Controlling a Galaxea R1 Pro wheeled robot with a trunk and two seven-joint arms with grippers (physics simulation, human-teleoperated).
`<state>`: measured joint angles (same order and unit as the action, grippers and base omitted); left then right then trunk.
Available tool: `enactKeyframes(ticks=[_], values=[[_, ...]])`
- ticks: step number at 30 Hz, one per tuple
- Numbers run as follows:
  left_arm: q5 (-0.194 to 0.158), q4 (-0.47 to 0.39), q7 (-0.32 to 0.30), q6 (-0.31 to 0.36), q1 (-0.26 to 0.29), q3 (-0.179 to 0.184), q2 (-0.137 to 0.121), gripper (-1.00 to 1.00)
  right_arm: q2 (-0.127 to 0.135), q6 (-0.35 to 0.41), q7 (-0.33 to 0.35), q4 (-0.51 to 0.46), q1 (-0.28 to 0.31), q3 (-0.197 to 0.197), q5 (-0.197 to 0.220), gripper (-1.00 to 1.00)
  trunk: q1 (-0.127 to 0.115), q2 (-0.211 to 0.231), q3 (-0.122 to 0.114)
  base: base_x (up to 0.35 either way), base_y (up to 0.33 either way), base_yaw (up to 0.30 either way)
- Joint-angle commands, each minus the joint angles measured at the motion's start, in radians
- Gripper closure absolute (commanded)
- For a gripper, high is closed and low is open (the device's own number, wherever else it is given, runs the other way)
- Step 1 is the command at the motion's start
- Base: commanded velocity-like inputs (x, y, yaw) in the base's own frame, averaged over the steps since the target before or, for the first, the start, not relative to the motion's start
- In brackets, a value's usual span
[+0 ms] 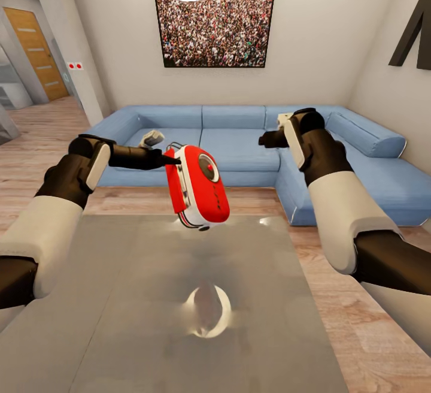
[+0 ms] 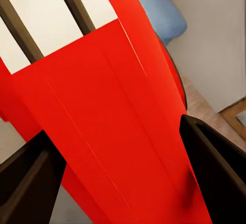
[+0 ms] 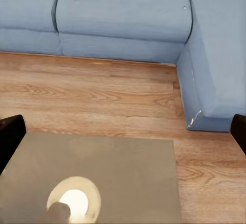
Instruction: Turn on the radio receiver that's on the table in the living room.
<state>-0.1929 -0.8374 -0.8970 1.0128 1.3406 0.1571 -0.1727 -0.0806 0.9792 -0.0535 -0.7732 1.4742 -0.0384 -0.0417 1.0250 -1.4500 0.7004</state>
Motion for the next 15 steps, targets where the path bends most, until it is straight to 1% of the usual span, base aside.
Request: enactKeyframes(ticks=[1,4,8,11,12,15], values=[[-0.013,-0.004,-0.002,0.004,0.0,0.0,-0.001,1.0,0.0,0.0,0.004,-0.005,0.0,0.0,0.0,-1.0,0.0,0.0,0.0,0.0,0.0,0.0],[-0.013,-0.029,-0.007,0.005,0.0,0.0,-0.005,1.0,0.002,0.001,0.028,-0.016,0.0,0.001,0.0,-1.0,0.0,0.0,0.0,0.0,0.0,0.0],[-0.013,-0.07,-0.024,0.005,0.0,0.001,-0.012,1.0,0.024,0.002,0.081,-0.02,0.0,0.001,0.002,-1.0,0.0,0.0,0.0,0.0,0.0,0.0],[-0.013,-0.088,-0.062,0.005,0.0,0.001,-0.015,1.0,0.042,0.002,0.165,-0.022,0.0,0.001,0.002,-1.0,0.0,0.0,0.0,0.0,0.0,0.0],[-0.013,-0.092,-0.075,0.004,0.0,0.001,-0.017,1.0,0.063,0.003,0.229,-0.022,0.0,0.001,0.002,-1.0,0.0,0.0,0.0,0.0,0.0,0.0],[-0.013,-0.094,-0.079,0.004,0.0,0.001,-0.017,1.0,0.075,0.003,0.277,-0.022,0.0,0.0,0.002,-1.0,0.0,0.0,0.0,0.0,0.0,0.0]])
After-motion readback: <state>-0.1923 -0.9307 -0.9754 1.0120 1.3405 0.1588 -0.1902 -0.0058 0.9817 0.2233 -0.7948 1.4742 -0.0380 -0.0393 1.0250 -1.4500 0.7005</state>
